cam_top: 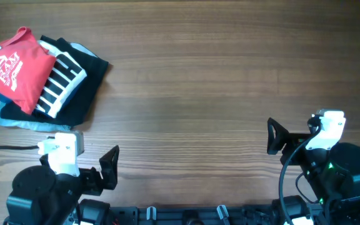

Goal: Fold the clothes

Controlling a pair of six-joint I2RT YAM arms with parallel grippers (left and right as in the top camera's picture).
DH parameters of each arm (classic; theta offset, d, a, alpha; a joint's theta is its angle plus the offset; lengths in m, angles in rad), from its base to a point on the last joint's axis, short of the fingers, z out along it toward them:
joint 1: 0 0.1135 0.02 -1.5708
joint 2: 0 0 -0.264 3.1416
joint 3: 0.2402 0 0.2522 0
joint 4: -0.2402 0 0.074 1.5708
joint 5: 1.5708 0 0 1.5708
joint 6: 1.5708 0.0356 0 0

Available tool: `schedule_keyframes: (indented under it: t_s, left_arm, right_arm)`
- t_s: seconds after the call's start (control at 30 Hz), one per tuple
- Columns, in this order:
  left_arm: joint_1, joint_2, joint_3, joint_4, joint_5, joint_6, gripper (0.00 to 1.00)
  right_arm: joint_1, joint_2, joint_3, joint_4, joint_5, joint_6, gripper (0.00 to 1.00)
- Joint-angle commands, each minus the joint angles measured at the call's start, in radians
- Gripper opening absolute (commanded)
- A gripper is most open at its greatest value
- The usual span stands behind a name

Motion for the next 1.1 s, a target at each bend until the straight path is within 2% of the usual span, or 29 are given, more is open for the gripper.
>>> schedule_keyframes:
  t_s: [0.0, 0.2, 0.33, 0.47, 0.53, 0.73, 0.83, 0.87, 0.97, 1.03, 1.07]
  left_arm:
    - [-0.007, -0.004, -0.006, -0.003, -0.017, -0.005, 1.00]
    - [-0.007, -0.004, -0.006, -0.003, -0.017, -0.005, 1.00]
    - [-0.007, -0.004, -0.006, -0.003, -0.017, -0.005, 1.00]
    - [-0.007, -0.004, -0.006, -0.003, -0.017, -0.005, 1.00]
    - [-0.007, -0.004, -0.006, -0.003, -0.017, -0.005, 1.00]
    - [-0.007, -0.004, -0.006, -0.003, -0.017, -0.005, 1.00]
    - [-0.007, -0.004, -0.006, -0.003, -0.017, -0.005, 1.00]
    - [-0.007, -0.004, -0.006, -0.003, -0.017, -0.005, 1.00]
    - [-0.007, -0.004, -0.006, -0.003, -0.017, -0.005, 1.00]
    - [-0.007, -0.004, -0.006, -0.003, -0.017, -0.005, 1.00]
    - [-0.007, -0.004, -0.006, -0.003, -0.017, -0.005, 1.00]
  right_arm:
    - [0.001, 0.003, 0.013, 0.002, 0.020, 0.008, 1.00]
    - [-0.011, -0.047, -0.001, -0.004, 0.024, -0.019, 1.00]
    - [-0.016, -0.200, -0.121, 0.044, 0.006, -0.067, 1.00]
    - [-0.023, -0.426, -0.426, 0.286, -0.072, -0.081, 0.99]
    - [-0.025, -0.487, -0.518, 0.384, -0.104, -0.081, 1.00]
    - [-0.028, -0.488, -0.743, 0.734, -0.134, -0.091, 1.00]
    - [-0.030, -0.488, -0.875, 0.999, -0.131, -0.175, 1.00]
    - [-0.031, -0.488, -0.893, 1.028, -0.131, -0.198, 0.99]
    - [-0.037, -0.488, -0.889, 0.983, -0.142, -0.301, 1.00]
    - [-0.039, -0.488, -0.888, 0.889, -0.155, -0.274, 1.00]
    - [-0.040, -0.489, -0.889, 0.900, -0.153, -0.241, 0.99]
